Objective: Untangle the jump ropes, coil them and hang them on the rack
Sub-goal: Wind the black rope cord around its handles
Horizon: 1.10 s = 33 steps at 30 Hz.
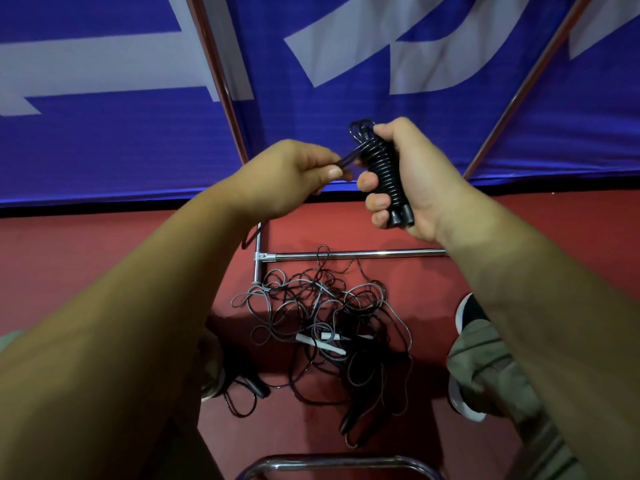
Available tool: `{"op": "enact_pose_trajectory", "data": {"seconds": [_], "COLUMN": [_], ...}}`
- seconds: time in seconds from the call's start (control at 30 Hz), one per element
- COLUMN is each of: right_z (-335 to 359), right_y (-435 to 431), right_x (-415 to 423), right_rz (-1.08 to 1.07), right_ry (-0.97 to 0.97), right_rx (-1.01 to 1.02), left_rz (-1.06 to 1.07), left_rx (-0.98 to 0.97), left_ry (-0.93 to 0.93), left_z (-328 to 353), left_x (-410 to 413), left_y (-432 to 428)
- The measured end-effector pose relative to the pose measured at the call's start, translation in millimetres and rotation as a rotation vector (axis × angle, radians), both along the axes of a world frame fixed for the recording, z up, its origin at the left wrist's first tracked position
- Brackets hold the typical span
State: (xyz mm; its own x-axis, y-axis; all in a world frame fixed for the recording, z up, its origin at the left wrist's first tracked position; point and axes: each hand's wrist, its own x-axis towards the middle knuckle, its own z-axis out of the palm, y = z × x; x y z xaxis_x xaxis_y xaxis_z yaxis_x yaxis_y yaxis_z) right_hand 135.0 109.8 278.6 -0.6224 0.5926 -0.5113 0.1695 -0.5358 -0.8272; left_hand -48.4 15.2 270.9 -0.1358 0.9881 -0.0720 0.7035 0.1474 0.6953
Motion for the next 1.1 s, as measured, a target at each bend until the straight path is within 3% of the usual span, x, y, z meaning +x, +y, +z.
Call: {"op": "enact_pose_trajectory", "data": {"seconds": [0.13,0.27,0.47,0.63,0.77,1.1], "right_z": [2,0,-4,-3,-7,-21], "right_y": [-3,-9,-21,-27,-30,-30], "right_x": [1,-1,1,4,2,-5], "right_rz": [0.144,0.281,0.494,0.751,0.791,0.587], "right_ry": [-0.030,-0.039,-0.043,-0.038,-0.124,-0.253], "right_rx": [0.018,0.010,-0.052,-0.140,-0.102,0.088], "left_rz": [-0.001,0.002,-0.055,-0.072,-0.042,-0.041], "left_rx": [-0.059,-0.054,-0.010,0.004,0.064,0.125], "left_ry": [0.047,-0.044,0.107,-0.046,-0.178,-0.049], "left_z": [-1,1,2,11,15,22], "left_x": [-3,0,-5,-4,-2,8], "left_y": [0,-2,-4,-3,0,2]}}
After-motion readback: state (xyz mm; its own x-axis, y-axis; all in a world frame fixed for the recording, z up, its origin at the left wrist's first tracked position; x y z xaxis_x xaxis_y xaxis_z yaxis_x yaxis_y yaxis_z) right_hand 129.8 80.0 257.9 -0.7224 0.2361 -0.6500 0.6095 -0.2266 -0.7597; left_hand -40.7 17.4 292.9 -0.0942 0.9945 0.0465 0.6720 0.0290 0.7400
